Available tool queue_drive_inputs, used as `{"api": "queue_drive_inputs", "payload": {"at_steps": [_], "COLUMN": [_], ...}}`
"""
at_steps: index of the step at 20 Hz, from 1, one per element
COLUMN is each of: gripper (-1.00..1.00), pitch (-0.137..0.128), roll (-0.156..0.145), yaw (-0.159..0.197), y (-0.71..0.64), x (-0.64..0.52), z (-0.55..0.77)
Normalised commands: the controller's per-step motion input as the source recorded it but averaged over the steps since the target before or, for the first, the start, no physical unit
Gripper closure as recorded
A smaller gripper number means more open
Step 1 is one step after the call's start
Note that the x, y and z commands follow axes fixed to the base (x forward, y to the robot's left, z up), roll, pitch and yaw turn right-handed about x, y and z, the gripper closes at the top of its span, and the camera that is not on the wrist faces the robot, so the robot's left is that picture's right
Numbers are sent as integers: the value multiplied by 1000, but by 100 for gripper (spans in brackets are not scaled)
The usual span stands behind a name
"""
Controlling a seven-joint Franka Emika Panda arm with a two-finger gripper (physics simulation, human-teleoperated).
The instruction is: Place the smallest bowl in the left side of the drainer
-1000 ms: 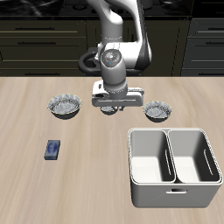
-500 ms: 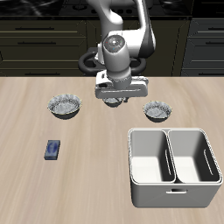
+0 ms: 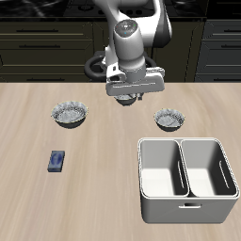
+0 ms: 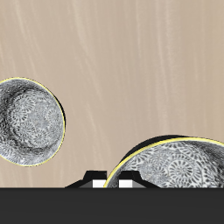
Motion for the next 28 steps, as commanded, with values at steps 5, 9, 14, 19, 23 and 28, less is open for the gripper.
{"api": "queue_drive_inputs", "payload": {"at_steps": [5,9,14,19,23,28], "gripper": [100,100,100,100,100,100], "pitch": [-45,-45,-42,-22,-12,4], "roll": [14,3,-12,-11,0,-10], "yaw": [17,2,32,7,5,-2], "y": [124,151,159,127,82,81], "x": [32,59,113,208,122,222], "z": [348,375,346,364,200,178]}}
